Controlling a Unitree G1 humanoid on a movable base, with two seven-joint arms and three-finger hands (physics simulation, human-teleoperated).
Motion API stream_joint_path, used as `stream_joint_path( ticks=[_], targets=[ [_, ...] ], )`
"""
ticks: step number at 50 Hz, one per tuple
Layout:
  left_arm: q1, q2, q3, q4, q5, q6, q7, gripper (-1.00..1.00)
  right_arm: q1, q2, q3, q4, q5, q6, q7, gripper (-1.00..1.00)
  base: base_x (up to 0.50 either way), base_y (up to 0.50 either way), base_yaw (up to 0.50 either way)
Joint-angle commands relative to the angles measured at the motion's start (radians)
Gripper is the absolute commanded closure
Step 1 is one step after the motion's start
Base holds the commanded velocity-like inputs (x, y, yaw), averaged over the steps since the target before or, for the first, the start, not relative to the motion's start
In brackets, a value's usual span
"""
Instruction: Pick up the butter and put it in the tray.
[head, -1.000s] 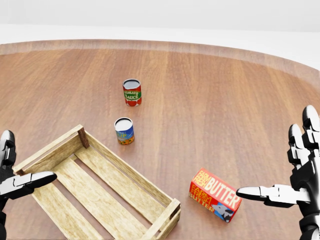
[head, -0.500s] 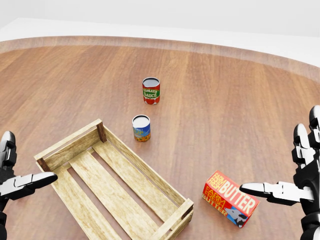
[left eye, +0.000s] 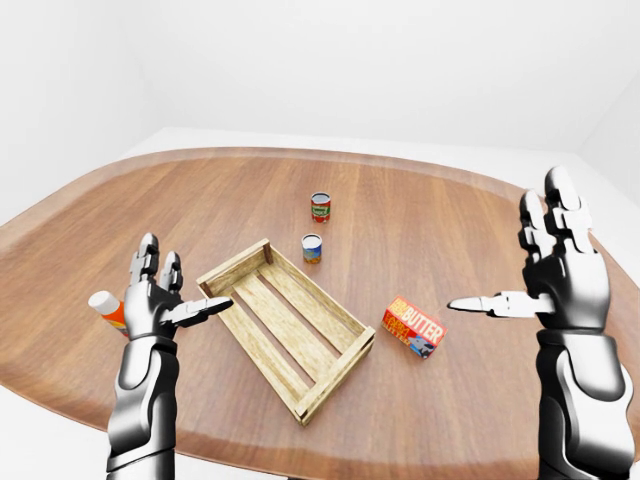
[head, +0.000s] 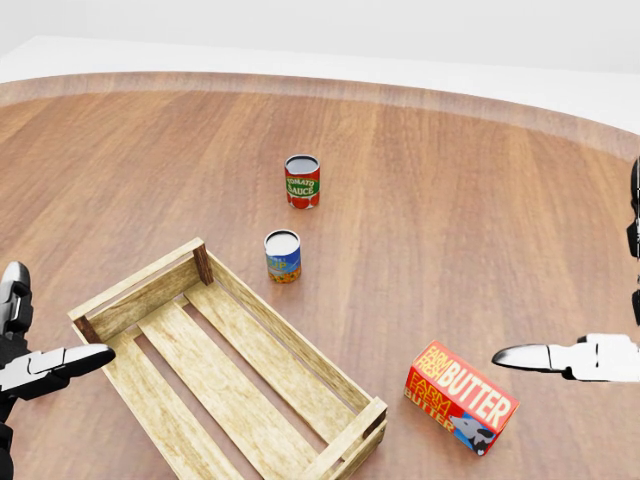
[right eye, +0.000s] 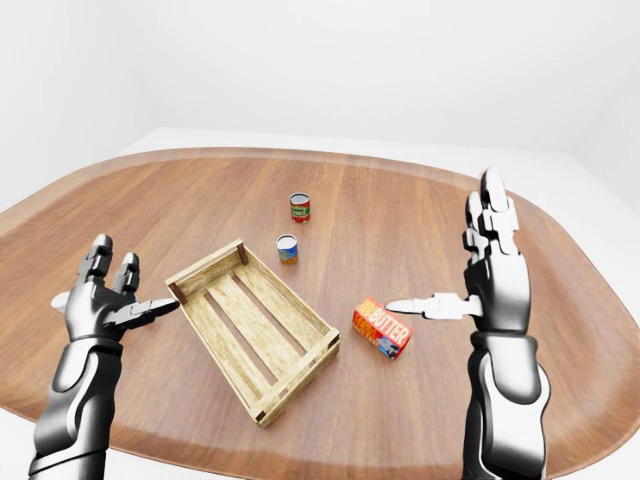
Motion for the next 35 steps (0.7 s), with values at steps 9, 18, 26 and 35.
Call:
stream_joint_path(
  ticks=[9,18,26,35],
  targets=[
    [0.001,-0.001,-0.003,0.016,0.006,0.000,-0.001,-1.00,-0.305,-0.221,-0.012,-0.144,-0.212,0.000,0.191,-1.00,0.00,0.00,0.00],
    [-0.001,0.000,-0.002,0.019,0.001,0.000,-0.001,-1.00,-0.627,-0.487,0.051,-0.014,-0.290,0.000,0.326,-1.00,0.00,0.00,0.00],
    [-0.001,0.000,-0.002,0.019,0.001,0.000,-0.001,-1.00,-0.996,-0.671,0.199,0.436,-0.432,0.000,0.521,-1.00,0.00,0.00,0.00],
    [-0.002,0.000,-0.003,0.019,0.000,0.000,0.000,-1.00,-1.253,-0.582,0.232,0.993,-0.573,0.000,0.521,-1.00,0.00,0.00,0.00]
  ],
)
